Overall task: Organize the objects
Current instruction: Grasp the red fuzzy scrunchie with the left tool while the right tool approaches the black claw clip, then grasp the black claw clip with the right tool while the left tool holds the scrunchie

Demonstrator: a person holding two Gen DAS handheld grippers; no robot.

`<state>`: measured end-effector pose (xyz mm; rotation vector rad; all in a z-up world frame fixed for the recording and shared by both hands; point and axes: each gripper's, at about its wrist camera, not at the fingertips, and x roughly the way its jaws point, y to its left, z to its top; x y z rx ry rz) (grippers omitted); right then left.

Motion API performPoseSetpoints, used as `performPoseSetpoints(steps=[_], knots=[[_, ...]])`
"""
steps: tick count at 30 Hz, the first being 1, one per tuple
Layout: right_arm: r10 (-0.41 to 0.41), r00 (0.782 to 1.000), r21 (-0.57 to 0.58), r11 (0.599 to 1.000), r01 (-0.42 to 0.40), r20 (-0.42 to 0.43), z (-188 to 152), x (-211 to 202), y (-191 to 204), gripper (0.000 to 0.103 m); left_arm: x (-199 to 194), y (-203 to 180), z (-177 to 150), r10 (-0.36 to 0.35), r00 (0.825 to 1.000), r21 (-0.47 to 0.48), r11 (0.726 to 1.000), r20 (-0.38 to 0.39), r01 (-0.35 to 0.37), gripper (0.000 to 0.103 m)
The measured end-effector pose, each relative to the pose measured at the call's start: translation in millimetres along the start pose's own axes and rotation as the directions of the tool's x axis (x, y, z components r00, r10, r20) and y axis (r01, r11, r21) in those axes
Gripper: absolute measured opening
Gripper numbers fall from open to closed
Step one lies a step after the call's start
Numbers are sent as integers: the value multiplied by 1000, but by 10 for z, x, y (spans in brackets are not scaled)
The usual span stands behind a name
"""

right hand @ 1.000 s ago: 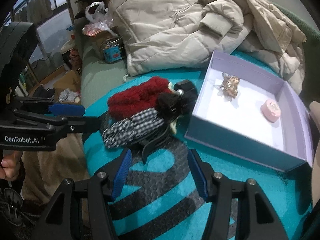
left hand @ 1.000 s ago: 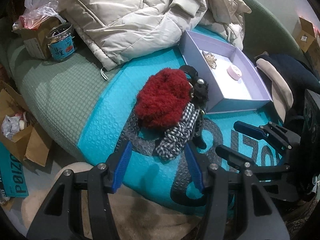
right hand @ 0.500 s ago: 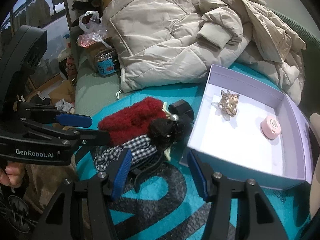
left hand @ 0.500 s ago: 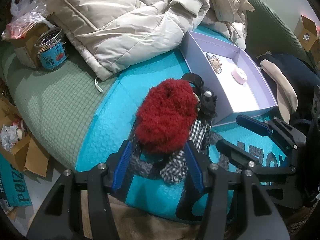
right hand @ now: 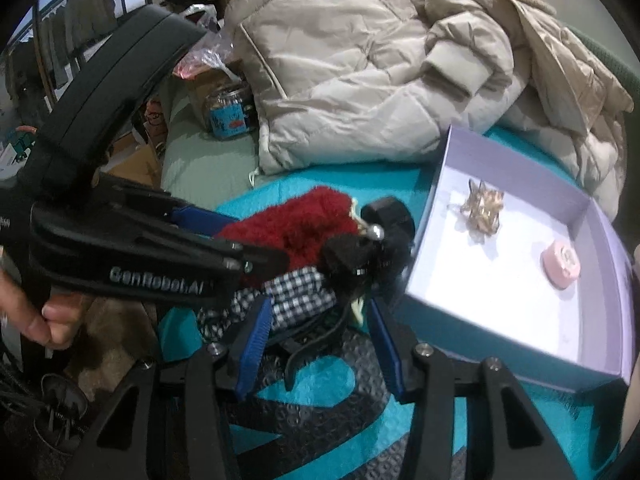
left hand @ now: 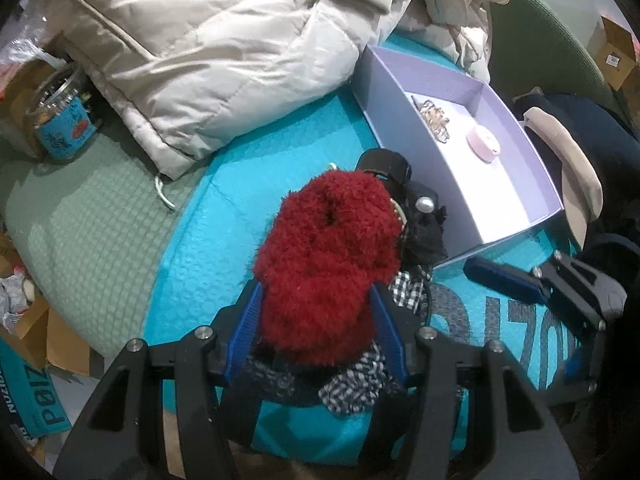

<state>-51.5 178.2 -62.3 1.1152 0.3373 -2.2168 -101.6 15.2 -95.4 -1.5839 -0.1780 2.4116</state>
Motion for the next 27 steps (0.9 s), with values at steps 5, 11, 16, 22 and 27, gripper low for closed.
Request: performPoseSetpoints(steps=[5,11,16,22,27], knots=[[18,999,38,999,-16,-35,-96,57,-44,50,76,-13,-36,12,1000,20,1000,-5,-12,38],[47,997,61,997,-43,-62,-139,115,-27,50,12,7,-151,21,1000,15,1000,-3,-21,30],[55,996,93,994,-49,-69,-116,173,-9,50,-95,48,-303,47,999,-8,999,0,-47,30],[22,996,109,994,-12,-85,-144,213,-35,38,-241,174,-417,68,998,-55,996,15,-67,30],[22,995,122,992,-11,-96,-207,185,-70,22,-333,237,-540,81,997,-68,994,11,-80,30]])
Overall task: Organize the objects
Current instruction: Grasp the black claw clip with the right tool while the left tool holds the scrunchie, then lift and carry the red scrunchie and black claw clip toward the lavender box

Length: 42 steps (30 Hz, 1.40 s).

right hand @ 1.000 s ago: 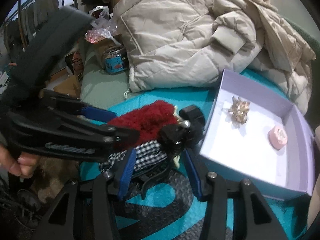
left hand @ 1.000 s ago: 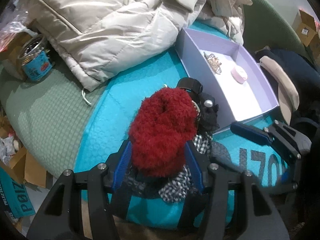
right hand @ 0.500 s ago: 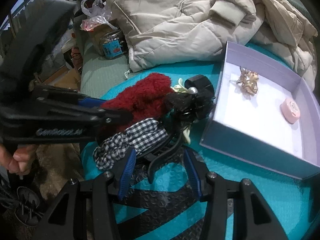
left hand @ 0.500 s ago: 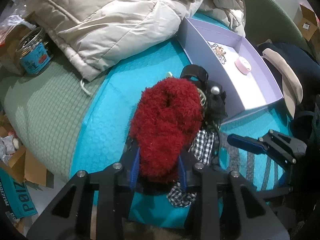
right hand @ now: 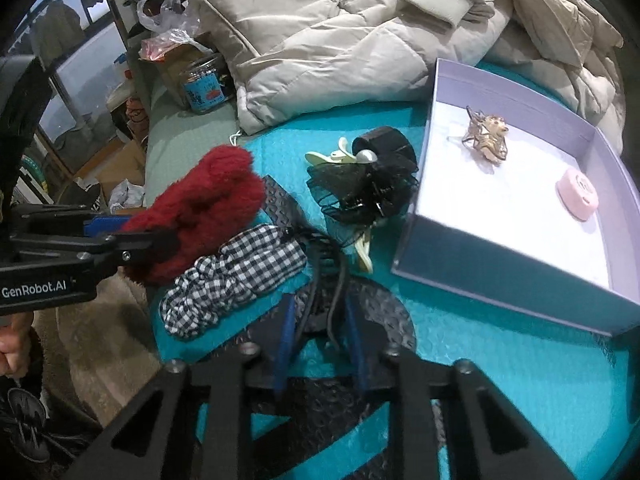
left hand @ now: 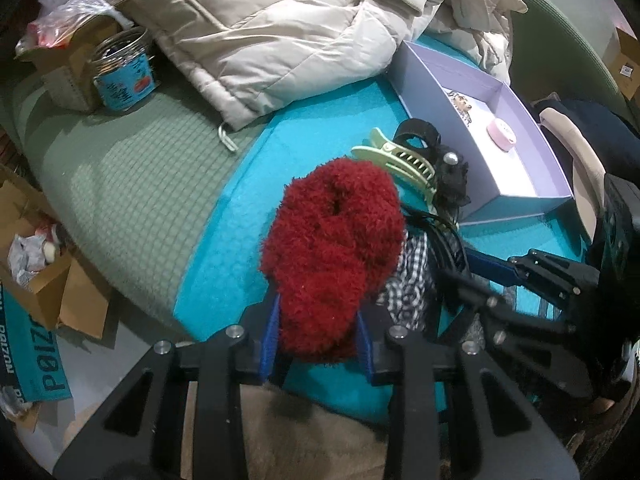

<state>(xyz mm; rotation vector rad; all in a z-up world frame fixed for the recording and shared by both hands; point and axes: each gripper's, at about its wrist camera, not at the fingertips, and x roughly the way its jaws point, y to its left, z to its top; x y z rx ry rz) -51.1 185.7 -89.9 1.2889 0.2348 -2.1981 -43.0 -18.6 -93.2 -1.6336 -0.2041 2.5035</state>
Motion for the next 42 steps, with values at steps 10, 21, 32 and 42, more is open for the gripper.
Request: performPoseSetpoints(steps=[10,21,32,42], knots=[[-33,999,-4,999,33,-24,-189,-169,-55,21,-90,-5,-181,8,1000,14,1000,-10,-8,30],[-37,999,-4,999,37,-32,-262,-198,-59,22,-74,-25,-239,-7,1000,32,999,3,7,34],[-44,998,-34,999,42,-47,-189,-75,-27,35,-7,-51,-144,-15,1000,48,999,17,14,52],[-53,998,-60,997,52,-17,-178,-28,-9,33,247,-49,-47,-21,1000,34,999,-19,21,59]])
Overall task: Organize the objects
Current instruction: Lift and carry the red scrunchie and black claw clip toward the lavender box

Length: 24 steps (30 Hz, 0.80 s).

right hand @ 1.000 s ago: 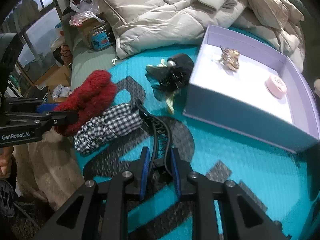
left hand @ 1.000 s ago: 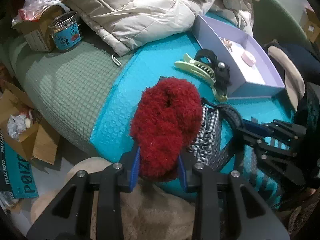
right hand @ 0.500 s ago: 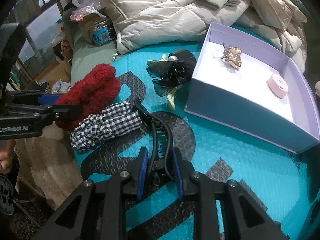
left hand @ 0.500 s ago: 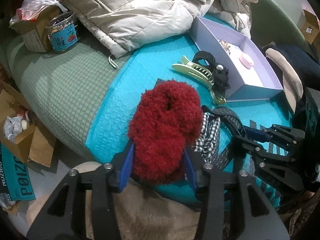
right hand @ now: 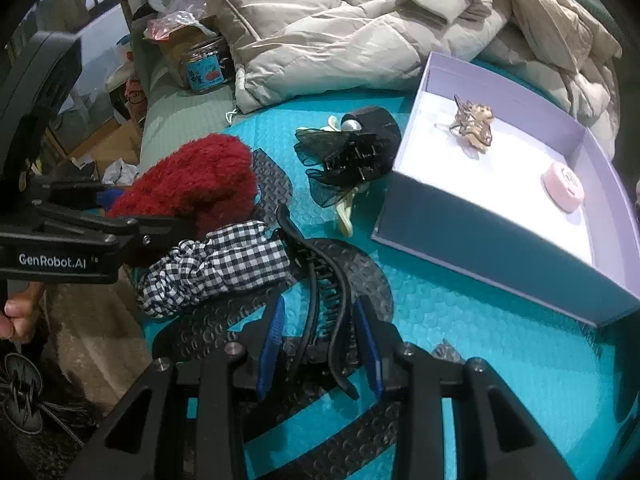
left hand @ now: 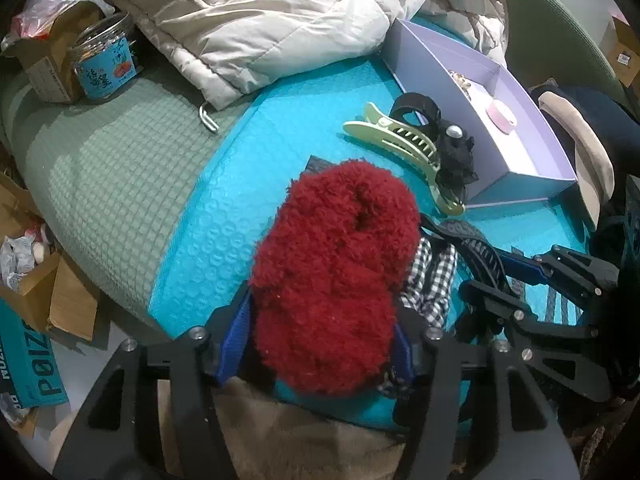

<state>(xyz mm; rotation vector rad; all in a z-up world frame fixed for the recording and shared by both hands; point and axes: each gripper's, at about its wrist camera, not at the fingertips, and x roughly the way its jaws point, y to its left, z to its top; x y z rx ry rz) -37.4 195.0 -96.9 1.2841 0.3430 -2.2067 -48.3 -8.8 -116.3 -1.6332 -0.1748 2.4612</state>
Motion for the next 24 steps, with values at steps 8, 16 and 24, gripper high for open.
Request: performPoseSetpoints(steps=[8,16,24], knots=[[17,1000,31,999,-17,18,-2,-29,-93,19,-16,-37,36,21,999,13,1000,44,-22,37],[15,999,39,999,-17,39,15,-119,-102,19,-143,-66,43,24,998,5,1000,57,-24,34],[4,997,40,999,-7,72,-25,-307,-119,19,-370,-209,44,17,996,39,999,85,-20,34]])
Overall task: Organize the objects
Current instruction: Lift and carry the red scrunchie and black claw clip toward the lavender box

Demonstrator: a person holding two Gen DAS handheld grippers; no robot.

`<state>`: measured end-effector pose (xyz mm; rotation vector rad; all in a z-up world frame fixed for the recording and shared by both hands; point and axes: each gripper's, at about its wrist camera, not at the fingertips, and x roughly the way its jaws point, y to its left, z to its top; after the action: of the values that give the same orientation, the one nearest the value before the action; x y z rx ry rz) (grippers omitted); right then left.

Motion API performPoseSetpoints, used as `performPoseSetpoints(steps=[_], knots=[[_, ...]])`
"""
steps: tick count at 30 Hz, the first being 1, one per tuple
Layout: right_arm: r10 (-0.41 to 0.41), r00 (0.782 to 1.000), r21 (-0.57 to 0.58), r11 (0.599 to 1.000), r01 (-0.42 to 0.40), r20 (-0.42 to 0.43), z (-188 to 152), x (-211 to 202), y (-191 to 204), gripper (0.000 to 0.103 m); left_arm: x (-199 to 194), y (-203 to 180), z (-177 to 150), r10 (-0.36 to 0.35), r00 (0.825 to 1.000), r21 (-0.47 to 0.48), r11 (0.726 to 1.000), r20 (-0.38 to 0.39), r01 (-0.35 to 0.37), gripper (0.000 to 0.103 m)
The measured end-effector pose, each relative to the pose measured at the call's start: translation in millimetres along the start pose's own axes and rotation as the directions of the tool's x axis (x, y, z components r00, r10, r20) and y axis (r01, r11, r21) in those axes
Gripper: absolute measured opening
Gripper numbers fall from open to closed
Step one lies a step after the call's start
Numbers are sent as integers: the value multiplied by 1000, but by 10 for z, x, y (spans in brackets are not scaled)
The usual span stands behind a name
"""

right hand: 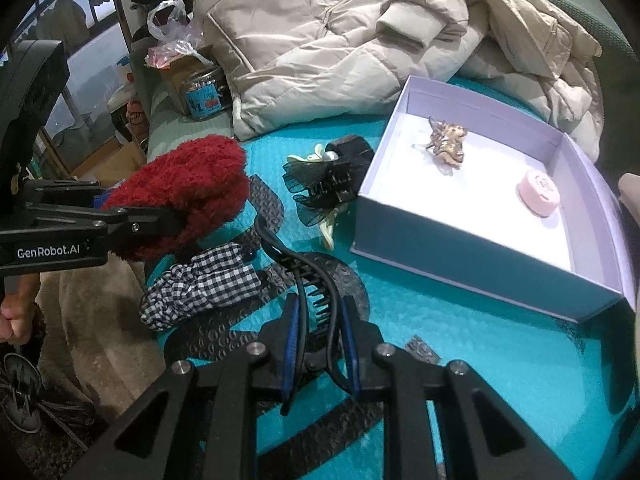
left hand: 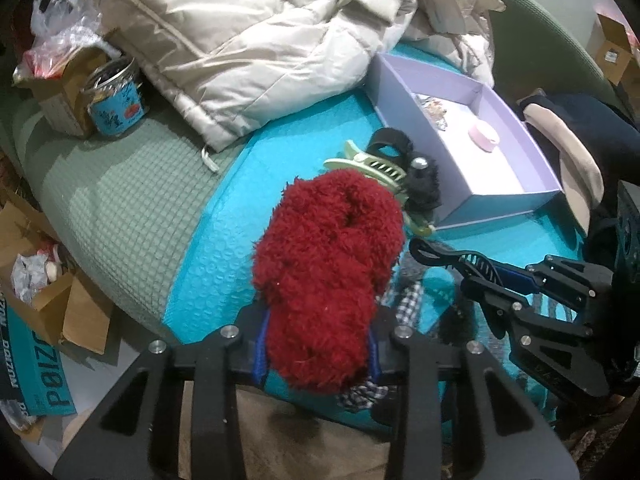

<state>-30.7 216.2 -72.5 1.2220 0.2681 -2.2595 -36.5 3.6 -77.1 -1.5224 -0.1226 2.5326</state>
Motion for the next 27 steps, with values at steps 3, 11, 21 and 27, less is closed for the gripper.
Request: performPoseSetpoints(steps=[3,11,21,27], knots=[[-10,1000,6,1000,10,13,-38,-89,-30,19,-78,-73,6,-1,1000,17,1000,12,1,34],[-43,998,26,999,42,47,-165,-341,-126,19,-265,-361,-41,-22,999,66,998,37,20,34],[-97,992,50,994,93,82,-373,-673,-194,19,-384,-717,-149,-46,998,130,991,48,40,34],[-103,991,82,992,95,91,-507,-817,-266,19,-460,-894,-215,-65,996,155,986,55,56,34]])
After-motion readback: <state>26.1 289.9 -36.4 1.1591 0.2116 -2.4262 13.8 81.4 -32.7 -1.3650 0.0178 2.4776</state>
